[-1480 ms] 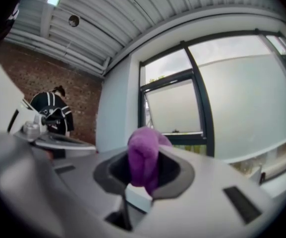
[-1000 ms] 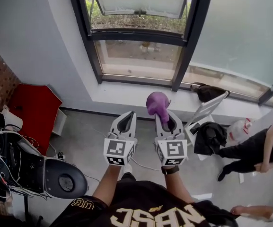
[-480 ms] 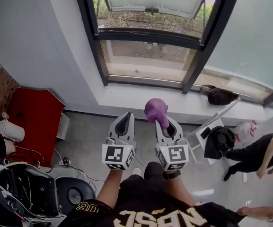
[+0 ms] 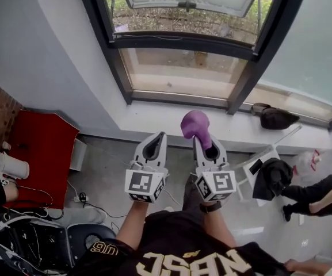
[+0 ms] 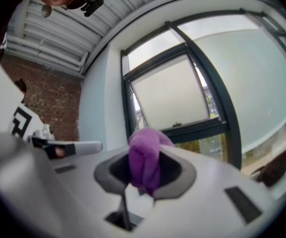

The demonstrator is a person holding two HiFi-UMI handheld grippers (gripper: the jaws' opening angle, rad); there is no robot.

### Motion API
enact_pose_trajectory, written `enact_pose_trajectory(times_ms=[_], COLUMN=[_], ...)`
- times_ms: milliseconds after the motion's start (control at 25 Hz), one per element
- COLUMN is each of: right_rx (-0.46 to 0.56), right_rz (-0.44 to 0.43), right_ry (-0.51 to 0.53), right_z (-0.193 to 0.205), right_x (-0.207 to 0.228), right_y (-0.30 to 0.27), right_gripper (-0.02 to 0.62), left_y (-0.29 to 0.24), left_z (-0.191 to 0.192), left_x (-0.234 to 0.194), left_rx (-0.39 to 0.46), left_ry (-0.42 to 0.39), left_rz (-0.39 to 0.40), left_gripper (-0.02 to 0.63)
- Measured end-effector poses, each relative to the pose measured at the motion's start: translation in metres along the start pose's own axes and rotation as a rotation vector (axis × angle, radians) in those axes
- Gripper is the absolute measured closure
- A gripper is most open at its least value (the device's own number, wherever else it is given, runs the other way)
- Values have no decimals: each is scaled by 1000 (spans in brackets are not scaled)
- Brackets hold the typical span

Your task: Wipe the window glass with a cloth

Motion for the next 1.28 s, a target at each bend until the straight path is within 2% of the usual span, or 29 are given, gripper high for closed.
enact_pose_trajectory(times_ms=[120, 240, 440, 560, 640, 760, 880, 1080, 1160, 1280], right_rx=[2, 2, 3, -1, 6, 10, 16, -4, -37, -65], right_rz=[-45, -69, -71, -85, -100, -90, -89, -157, -159, -185], right_ry=[-24, -21, -41, -52, -59, -104, -170, -138, -155, -167], right_z=[-3, -13, -30, -36, -38, -32, -17, 4, 16, 38], right_x=[41, 84, 176, 225, 253, 290, 310, 320, 320, 310], right_y=[-22, -44, -80, -99, -111, -123, -138, -170, -186, -214], right_gripper=[512, 512, 512, 512, 512, 512, 512, 514, 514, 514], left_y=[-43, -89, -175, -219, -245, -276, -295, -317, -322, -323], left_z=[0, -3, -3, -2, 0, 10, 22, 42, 48, 51], left_x=[11, 23, 50, 59, 64, 72, 69, 61, 49, 10], left_rx=[-17, -4, -6, 25, 44, 29, -4, -37, -40, -22], left_ry=[31, 15, 8, 20, -2, -37, -6, 21, -13, -126], left_rz=[25, -15, -38, -71, -101, -120, -126, -17, -17, -56], left_gripper=[595, 595, 595, 594, 594, 595, 595, 595, 595, 595])
Point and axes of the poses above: the fingertips, and each gripper's own axes: y backward along the fingers, x to its right, z out of its underside, the point moved 10 cm from there along y, backward along the fingers, and after that the axes turned 15 degrees about -z, right-handed, at the moved point
